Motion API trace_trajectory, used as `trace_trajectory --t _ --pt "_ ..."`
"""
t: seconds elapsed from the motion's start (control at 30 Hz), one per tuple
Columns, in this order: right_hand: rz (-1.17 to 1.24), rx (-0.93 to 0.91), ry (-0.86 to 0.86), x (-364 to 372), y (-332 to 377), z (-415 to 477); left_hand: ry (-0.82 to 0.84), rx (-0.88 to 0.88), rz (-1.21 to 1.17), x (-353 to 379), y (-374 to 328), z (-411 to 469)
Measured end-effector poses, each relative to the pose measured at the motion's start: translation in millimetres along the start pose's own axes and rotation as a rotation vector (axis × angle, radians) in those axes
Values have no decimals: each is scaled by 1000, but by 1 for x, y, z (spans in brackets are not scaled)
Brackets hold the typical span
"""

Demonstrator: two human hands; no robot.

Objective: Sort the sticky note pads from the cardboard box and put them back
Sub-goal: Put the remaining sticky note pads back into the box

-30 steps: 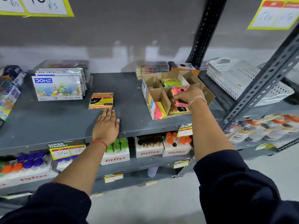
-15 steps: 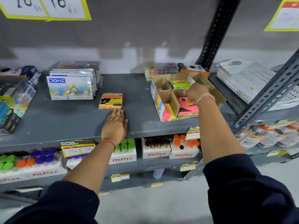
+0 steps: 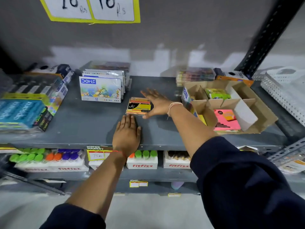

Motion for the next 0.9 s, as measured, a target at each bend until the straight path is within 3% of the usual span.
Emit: trace_trajectory --t 0.23,0.6,0.77,0.9 --pt "220 68 -1 17 -14 34 -35 7 -10 0 1 1" --pt "173 143 -285 7 -8 -12 0 11 -13 -5 -2 -2" --pt "413 166 -432 3 -5 -51 43 4 -12 -5 -4 -2" --pt "613 201 -677 -29 -9 -91 79 61 5 -3 -19 -1"
Point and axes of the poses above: each hand's wrist, its own z-axis towards the middle knuckle, its own x-axis out of the palm, y = z × x, the point moved 5 cm from there along z, towards the middle knuckle, and after that the axes turned 5 degrees about z, right-handed, at the moved point
